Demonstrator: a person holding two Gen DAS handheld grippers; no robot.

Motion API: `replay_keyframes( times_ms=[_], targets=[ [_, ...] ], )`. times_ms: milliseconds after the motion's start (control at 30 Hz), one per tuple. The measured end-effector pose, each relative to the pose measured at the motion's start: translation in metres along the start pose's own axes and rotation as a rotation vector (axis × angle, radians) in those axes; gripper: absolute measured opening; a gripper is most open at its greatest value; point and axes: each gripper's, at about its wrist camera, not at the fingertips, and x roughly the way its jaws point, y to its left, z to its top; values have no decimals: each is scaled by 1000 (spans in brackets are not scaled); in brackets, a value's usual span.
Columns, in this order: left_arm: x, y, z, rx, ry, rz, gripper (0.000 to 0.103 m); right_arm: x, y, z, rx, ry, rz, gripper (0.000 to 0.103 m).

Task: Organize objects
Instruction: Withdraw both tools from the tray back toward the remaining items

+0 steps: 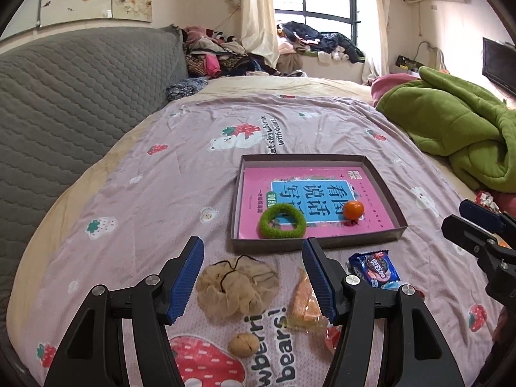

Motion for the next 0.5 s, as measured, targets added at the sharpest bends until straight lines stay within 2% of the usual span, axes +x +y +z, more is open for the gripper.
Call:
replay_keyframes(
  times_ms=[500],
  targets=[
    [-25, 1, -17, -17, -20, -27, 65, -30, 11, -21, -38, -24, 0, 60]
  ],
)
